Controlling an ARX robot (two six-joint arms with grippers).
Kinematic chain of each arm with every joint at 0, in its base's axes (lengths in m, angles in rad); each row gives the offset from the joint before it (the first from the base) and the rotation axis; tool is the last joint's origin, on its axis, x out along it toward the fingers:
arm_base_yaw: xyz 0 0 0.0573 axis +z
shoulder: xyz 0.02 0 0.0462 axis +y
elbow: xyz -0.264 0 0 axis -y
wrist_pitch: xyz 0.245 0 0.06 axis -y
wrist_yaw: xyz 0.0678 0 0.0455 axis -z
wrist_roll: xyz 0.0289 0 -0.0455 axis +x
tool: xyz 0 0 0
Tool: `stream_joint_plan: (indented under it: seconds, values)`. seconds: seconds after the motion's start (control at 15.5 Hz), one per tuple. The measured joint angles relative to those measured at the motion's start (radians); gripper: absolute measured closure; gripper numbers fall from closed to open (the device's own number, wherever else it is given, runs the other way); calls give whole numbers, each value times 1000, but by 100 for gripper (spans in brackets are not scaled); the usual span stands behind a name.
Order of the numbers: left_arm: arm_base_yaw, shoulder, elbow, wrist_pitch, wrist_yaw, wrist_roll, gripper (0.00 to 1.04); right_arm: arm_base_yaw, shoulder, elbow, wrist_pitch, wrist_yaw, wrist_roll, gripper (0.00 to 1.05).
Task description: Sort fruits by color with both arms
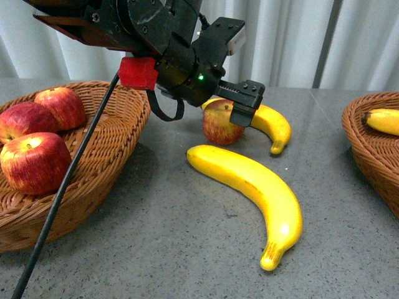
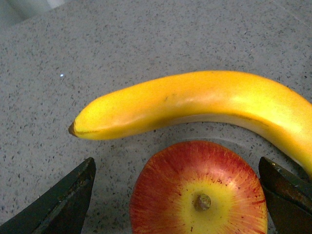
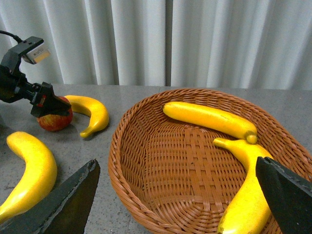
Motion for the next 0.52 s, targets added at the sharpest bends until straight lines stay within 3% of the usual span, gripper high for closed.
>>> stream_joint_plan:
  seconds: [0.26,0.45,0.52]
  values:
    - [1,16,-2,-39,-15,-33,7,0,0,0,0,0,0,7]
    - [1,17,-6,-41,-12,-39,32,0,0,0,0,0,0,7]
    - [1,17,-9,-35,-9,-39,35,0,0,0,0,0,0,7]
